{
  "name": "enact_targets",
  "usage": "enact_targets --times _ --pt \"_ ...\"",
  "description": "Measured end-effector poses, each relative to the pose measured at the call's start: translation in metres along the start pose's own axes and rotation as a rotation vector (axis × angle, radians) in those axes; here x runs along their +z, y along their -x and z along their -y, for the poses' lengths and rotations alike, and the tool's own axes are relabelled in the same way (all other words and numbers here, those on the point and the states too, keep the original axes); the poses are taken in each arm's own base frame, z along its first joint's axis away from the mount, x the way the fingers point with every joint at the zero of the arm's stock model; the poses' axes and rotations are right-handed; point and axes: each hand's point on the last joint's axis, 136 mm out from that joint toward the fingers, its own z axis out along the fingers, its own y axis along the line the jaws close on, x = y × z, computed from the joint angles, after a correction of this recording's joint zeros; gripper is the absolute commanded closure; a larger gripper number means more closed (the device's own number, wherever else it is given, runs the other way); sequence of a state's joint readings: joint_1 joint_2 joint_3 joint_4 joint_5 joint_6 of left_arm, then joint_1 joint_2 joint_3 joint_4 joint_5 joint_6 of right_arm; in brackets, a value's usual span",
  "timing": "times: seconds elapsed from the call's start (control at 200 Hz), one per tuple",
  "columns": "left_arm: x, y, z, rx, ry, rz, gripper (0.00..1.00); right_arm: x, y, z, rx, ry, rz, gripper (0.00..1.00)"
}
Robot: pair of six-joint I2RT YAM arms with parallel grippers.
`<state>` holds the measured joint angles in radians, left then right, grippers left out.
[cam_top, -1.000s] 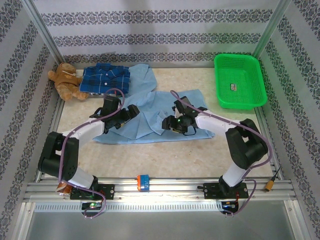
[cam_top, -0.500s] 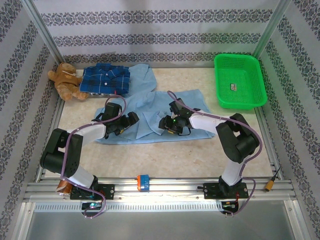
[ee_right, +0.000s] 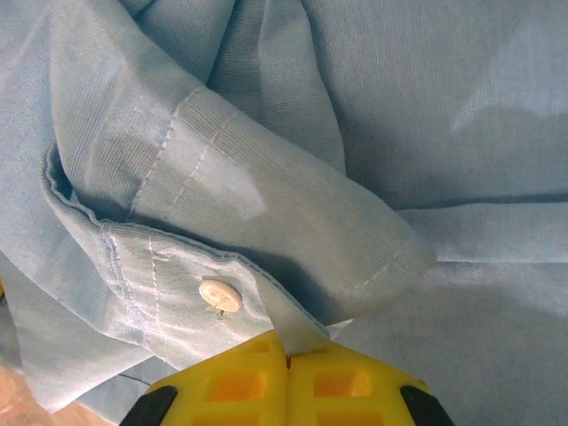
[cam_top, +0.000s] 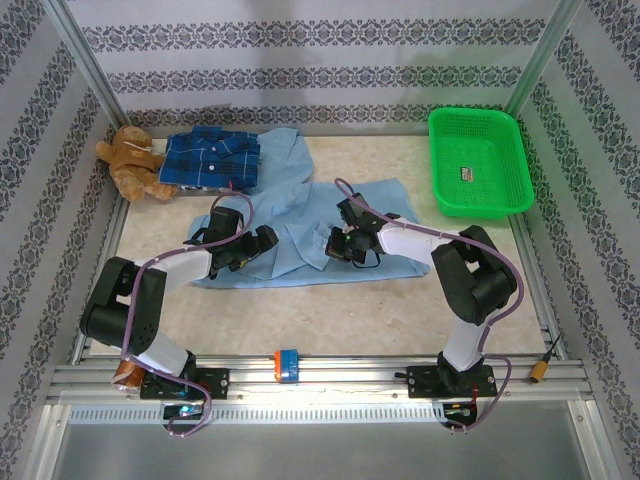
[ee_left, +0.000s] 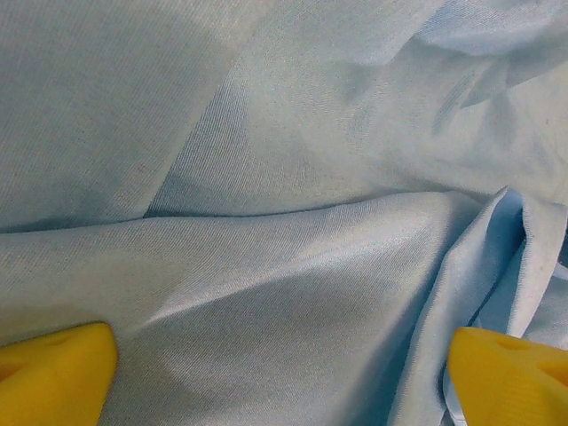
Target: Fold and stack the long sleeve shirts
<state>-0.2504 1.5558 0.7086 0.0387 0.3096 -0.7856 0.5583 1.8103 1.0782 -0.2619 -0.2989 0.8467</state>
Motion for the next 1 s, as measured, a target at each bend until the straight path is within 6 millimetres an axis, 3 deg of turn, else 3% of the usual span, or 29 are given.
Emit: enact_targets --times 0.285,0.505,0.749,0.999 --pt "0.0 0.0 -0.001 0.007 -0.001 0.003 0.03 -0.005 0.003 0.008 0.01 -0.026 0.007 1.0" --pt "0.0 0.002 -0.003 0.012 0.01 0.014 0.03 -0.031 0.006 0.014 0.011 -0.05 0.025 1.0" --pt "0.0 0.005 -0.007 0.019 0.027 0.029 0.03 -0.076 0.017 0.048 0.005 -0.125 0.046 1.0" --pt "-0.001 0.012 -0.014 0.017 0.054 0.057 0.03 -0.098 0.014 0.086 -0.002 -0.204 -0.006 1.0"
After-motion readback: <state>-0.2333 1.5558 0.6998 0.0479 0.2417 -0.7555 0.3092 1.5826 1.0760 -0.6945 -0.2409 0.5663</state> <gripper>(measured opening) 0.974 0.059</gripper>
